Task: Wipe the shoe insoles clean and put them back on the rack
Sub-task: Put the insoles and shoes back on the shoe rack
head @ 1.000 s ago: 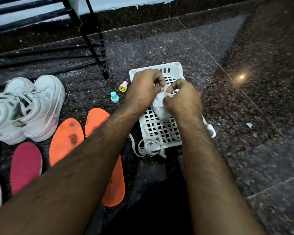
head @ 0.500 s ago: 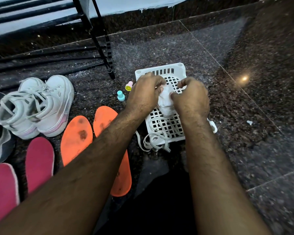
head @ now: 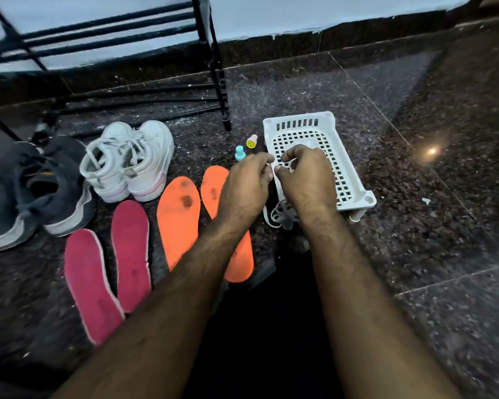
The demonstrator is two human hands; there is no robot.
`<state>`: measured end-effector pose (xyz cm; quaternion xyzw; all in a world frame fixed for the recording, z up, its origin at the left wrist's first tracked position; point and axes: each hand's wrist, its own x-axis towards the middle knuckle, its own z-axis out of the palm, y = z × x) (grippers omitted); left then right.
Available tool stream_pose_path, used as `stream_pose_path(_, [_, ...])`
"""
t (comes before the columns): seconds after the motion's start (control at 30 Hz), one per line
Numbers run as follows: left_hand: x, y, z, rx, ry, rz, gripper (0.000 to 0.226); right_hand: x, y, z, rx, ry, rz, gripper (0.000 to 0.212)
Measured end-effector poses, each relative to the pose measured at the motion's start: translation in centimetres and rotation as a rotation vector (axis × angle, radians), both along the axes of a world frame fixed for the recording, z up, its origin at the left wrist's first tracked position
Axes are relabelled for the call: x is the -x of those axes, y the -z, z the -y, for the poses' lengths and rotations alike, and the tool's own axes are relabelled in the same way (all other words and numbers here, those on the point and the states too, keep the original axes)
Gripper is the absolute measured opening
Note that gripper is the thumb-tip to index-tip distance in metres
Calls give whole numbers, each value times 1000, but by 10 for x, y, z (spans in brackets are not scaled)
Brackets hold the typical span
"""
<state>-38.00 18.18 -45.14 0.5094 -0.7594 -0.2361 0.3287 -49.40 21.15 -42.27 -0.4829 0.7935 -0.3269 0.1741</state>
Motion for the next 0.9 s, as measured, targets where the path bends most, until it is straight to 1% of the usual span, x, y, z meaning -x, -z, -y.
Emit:
stream_pose_path(0.07, [-19, 1, -16, -16, -27, -40, 31, -18, -2, -10, -2, -50, -29, 17])
stream_pose_path(0.2, [-62, 6, -37, -27, -103, -64, 33, -55, 0, -17, -14, -167, -70, 17])
stream_pose_path(0.3, [-94, 8, -46, -48, -175, -72, 33, -83, 5, -20, -48, -234, -94, 22])
stream_pose_path(0.43, [-135, 12, -57, -47, -249, -79, 32, -124, 17, -28, -78, -337, -179, 28])
stream_pose_path(0.63, [-174, 37, -85, -149, -355, -78, 35, -169, 39, -38, -163, -427, -227, 34])
stream_pose_path(0.7, [-176, 45, -91, -219, -377, -40, 39, -170, 44, -38, -185, -428, -244, 34])
stream_pose_path(0.77, [-171, 49, -94, -309, -381, 55, 49, -166, 47, -38, -190, -397, -279, 36])
stream_pose_path(0.83, [-162, 52, -95, -367, -397, 151, 56, -160, 51, -39, -215, -335, -368, 42])
stream_pose_path(0.9, [-152, 54, -93, -365, -439, 212, 56, -154, 55, -40, -282, -267, -451, 50])
